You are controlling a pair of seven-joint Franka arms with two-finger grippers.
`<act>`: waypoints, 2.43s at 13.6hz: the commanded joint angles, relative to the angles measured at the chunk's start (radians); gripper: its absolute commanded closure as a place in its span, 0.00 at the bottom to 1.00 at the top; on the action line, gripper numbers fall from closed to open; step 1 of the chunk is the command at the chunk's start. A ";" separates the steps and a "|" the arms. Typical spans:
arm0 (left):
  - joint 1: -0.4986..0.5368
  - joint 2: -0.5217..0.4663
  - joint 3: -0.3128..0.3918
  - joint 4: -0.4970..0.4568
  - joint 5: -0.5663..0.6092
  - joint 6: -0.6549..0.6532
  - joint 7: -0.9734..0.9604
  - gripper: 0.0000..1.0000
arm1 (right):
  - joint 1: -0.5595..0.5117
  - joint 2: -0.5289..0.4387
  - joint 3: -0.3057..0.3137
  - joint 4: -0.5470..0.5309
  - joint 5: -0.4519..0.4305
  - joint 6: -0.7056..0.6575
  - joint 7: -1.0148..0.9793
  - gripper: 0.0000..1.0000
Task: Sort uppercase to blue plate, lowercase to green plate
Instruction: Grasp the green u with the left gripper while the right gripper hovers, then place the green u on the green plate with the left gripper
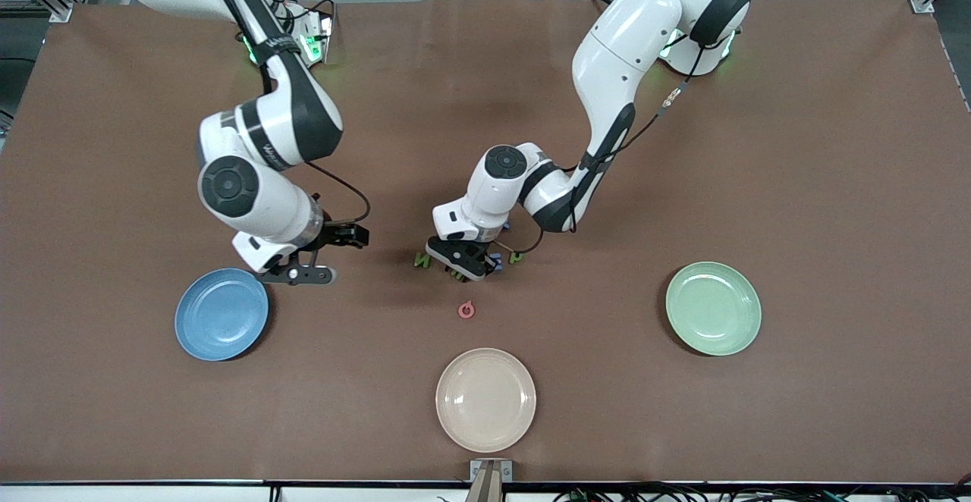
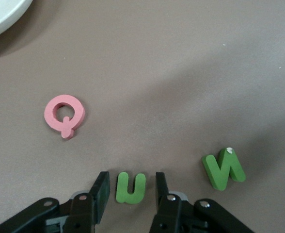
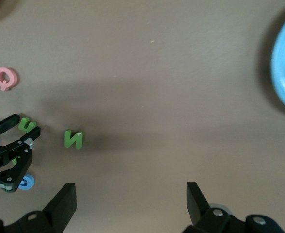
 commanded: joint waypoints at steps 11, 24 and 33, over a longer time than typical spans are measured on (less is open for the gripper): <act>0.146 -0.226 0.095 -0.026 0.010 -0.225 -0.120 0.98 | 0.127 0.128 -0.007 -0.023 0.020 0.189 0.208 0.00; 0.553 -0.281 0.094 -0.126 0.021 -0.627 -0.054 0.94 | 0.199 0.274 -0.013 -0.020 0.002 0.399 0.357 0.22; 0.560 -0.330 0.016 -0.187 0.016 -0.631 -0.074 0.00 | 0.213 0.300 -0.015 -0.016 -0.001 0.430 0.377 0.55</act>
